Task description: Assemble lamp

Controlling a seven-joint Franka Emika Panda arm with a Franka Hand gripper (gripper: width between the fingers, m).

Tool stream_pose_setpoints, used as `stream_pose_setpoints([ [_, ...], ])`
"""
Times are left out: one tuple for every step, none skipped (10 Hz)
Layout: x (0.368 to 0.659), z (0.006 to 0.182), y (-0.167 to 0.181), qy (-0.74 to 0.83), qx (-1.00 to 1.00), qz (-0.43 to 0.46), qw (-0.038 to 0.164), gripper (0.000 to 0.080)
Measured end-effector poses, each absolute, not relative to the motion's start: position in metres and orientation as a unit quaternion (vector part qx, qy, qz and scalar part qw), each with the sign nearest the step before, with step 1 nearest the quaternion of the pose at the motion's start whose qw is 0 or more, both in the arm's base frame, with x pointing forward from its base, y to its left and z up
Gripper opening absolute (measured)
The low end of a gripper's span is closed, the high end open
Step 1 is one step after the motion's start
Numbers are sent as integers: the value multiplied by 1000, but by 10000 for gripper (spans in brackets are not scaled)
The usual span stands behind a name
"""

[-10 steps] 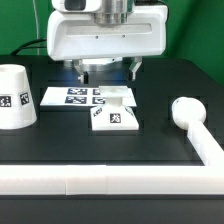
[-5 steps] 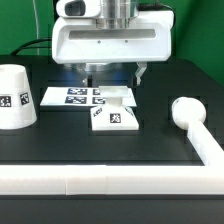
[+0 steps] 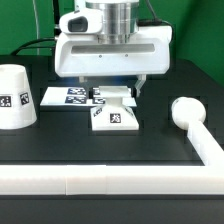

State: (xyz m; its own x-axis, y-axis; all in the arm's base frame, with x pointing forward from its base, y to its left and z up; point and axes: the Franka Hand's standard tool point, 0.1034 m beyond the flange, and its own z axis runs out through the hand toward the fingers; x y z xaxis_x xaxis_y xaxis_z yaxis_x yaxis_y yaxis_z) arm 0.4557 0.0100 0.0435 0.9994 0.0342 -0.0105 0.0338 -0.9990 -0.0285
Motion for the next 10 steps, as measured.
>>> stream_pose_setpoints([
  [456, 44, 12, -19, -1000, 5, 14, 680],
  [456, 44, 12, -20, -1000, 6, 14, 680],
  [456, 44, 12, -21, -1000, 6, 14, 530],
  [456, 44, 12, -21, -1000, 6, 14, 534],
  [456, 44, 12, -21, -1000, 6, 14, 534],
  [456, 44, 12, -21, -1000, 6, 14, 534],
  [456, 44, 12, -21, -1000, 6, 14, 534],
  [456, 44, 12, -21, -1000, 6, 14, 534],
  [457, 44, 12, -21, -1000, 5, 14, 534],
  [463, 44, 14, -21, -1000, 2, 15, 534],
])
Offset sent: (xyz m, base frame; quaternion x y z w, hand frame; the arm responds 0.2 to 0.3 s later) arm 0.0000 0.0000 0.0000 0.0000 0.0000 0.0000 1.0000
